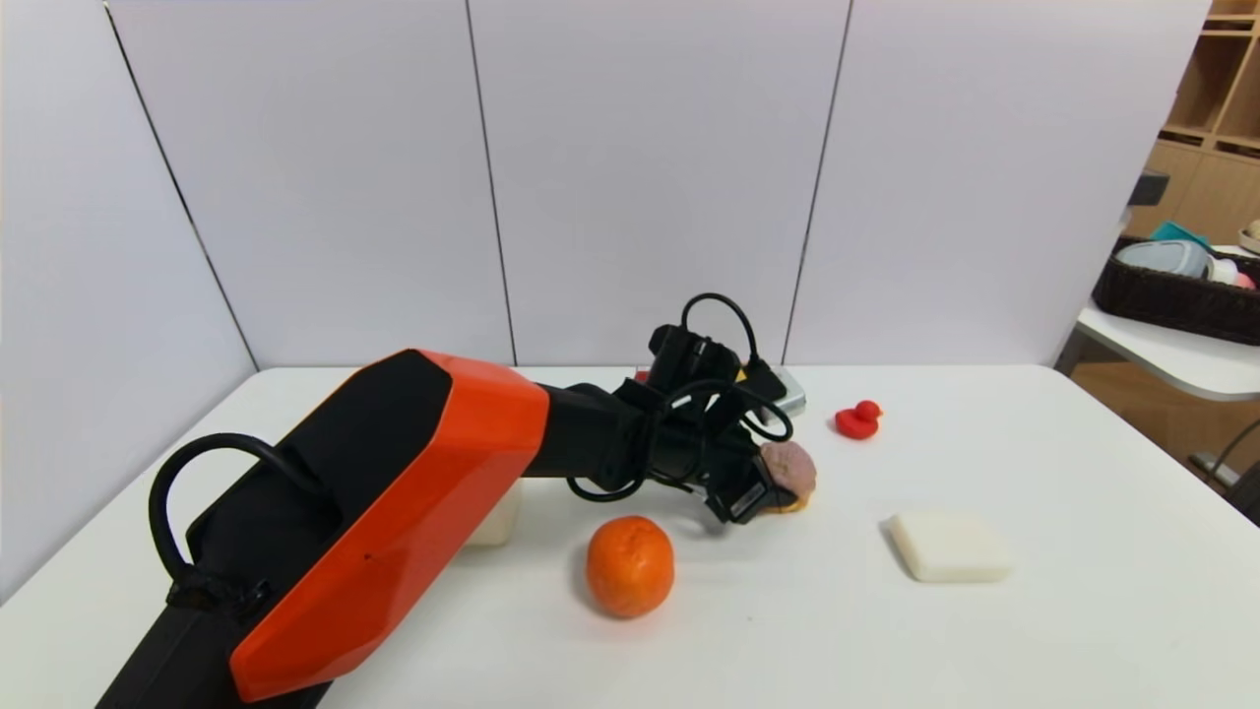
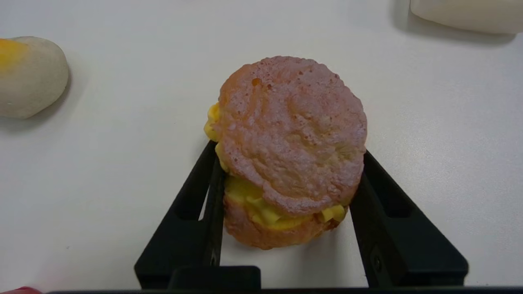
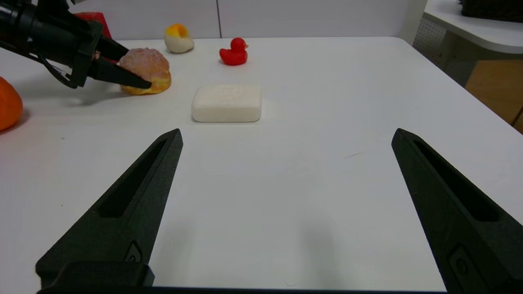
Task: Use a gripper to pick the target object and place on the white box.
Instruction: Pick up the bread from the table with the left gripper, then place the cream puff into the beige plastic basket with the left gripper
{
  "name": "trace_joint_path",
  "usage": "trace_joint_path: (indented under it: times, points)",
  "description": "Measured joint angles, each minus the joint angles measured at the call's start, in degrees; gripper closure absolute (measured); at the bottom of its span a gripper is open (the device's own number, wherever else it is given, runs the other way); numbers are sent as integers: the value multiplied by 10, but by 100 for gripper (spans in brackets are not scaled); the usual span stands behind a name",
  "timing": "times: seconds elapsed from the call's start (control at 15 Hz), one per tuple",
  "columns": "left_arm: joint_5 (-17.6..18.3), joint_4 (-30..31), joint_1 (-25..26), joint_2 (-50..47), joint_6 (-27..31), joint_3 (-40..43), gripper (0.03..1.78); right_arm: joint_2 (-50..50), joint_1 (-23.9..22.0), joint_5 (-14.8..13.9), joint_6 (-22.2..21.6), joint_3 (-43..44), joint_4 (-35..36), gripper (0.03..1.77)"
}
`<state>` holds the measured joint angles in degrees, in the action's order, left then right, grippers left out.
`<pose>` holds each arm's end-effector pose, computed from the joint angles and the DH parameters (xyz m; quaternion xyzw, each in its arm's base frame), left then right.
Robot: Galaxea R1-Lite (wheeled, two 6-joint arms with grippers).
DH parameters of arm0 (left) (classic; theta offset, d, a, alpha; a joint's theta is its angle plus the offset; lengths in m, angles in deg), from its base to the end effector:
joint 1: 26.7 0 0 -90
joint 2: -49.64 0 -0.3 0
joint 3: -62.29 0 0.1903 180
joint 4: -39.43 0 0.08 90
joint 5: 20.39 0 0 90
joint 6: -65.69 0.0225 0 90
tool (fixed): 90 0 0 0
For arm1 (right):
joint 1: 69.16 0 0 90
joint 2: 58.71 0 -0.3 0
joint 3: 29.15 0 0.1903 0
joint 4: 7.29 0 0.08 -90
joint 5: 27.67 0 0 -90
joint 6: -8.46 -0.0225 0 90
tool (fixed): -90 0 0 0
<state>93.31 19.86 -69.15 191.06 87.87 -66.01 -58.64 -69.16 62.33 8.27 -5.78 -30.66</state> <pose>0.3662 -0.3472 0.0896 0.1997 0.1717 -0.5673 0.7803 -0.0229 0.0000 0.0755 0.0017 -0.0006 0.0000 1.0000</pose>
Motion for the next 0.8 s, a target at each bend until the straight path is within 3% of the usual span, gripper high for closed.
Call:
trace_joint_path:
  times: [0.8]
  points:
    - [-2, -10, 14, -57, 1, 21, 97, 0, 0, 0, 0, 0, 0, 3]
